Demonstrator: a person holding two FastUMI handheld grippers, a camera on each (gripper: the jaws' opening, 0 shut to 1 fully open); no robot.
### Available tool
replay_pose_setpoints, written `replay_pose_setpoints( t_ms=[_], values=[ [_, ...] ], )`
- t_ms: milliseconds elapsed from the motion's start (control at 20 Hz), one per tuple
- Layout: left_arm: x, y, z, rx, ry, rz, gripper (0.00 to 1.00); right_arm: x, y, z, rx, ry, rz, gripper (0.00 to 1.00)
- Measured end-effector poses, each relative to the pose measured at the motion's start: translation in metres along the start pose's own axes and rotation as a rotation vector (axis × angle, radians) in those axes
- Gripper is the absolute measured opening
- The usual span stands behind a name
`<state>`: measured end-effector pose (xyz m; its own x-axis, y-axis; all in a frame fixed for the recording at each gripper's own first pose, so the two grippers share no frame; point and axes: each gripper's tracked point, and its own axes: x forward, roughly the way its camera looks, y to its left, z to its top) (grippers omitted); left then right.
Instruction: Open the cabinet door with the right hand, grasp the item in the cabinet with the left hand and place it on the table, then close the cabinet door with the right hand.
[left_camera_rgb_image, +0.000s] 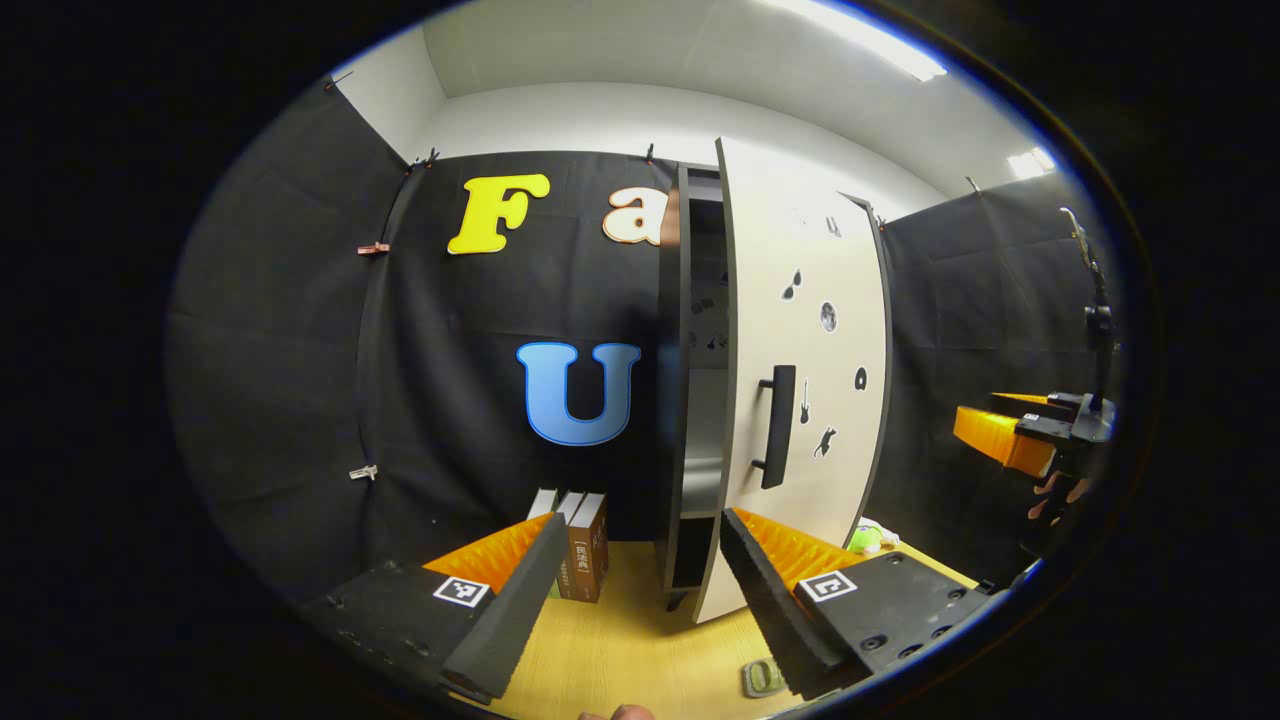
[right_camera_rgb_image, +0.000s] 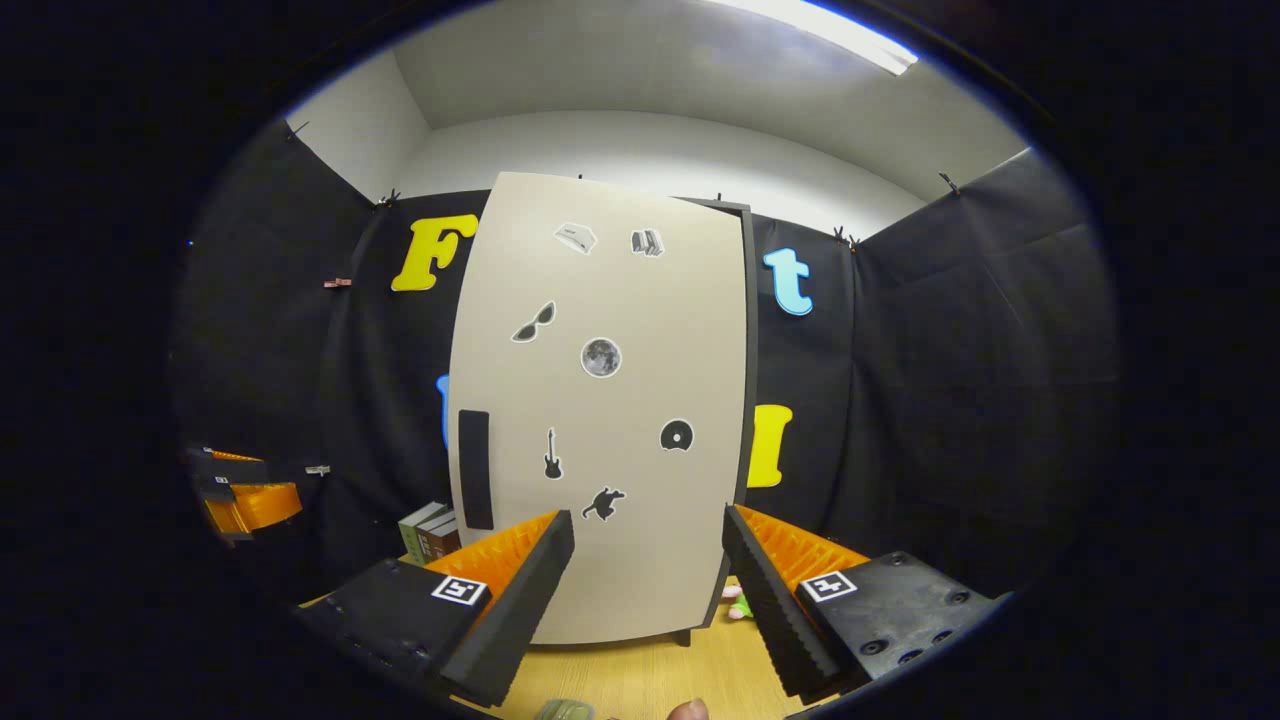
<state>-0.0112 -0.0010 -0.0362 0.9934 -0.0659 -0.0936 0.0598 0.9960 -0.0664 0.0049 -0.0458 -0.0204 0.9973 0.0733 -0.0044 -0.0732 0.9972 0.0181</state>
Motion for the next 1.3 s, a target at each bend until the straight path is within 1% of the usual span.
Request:
replay_pose_setpoints(
  t_ms=[100,150,200,550,600,750,800,1300],
  values=[
    [0.000,-0.003,0.001,0.003,-0.001,-0.001,0.96,0.000,-0.001,0.000,0.002,-0.001,-0.001,0.97],
    [-0.001,-0.003,0.001,0.004,-0.001,-0.001,0.99,-0.001,-0.001,0.001,0.004,-0.002,-0.003,0.98],
    [-0.001,-0.004,0.000,0.006,0.000,0.000,0.96,-0.001,-0.002,0.001,0.004,-0.003,-0.002,0.97],
    [-0.003,-0.010,0.002,0.016,0.002,0.000,0.96,-0.003,-0.004,0.002,0.000,-0.009,0.000,0.98],
    [-0.002,-0.010,0.002,0.019,0.002,0.000,0.99,-0.004,-0.005,0.002,0.000,-0.010,-0.001,0.97],
    [-0.003,-0.008,-0.001,0.025,0.000,-0.002,0.99,-0.004,-0.006,0.003,0.001,-0.012,-0.001,0.98],
    [-0.002,-0.009,0.000,0.026,-0.001,-0.002,0.96,-0.004,-0.006,0.003,0.002,-0.013,-0.001,0.97],
    [-0.006,-0.012,0.000,0.032,-0.002,0.003,0.96,-0.006,-0.008,0.001,0.005,-0.009,0.003,0.98]
  ],
)
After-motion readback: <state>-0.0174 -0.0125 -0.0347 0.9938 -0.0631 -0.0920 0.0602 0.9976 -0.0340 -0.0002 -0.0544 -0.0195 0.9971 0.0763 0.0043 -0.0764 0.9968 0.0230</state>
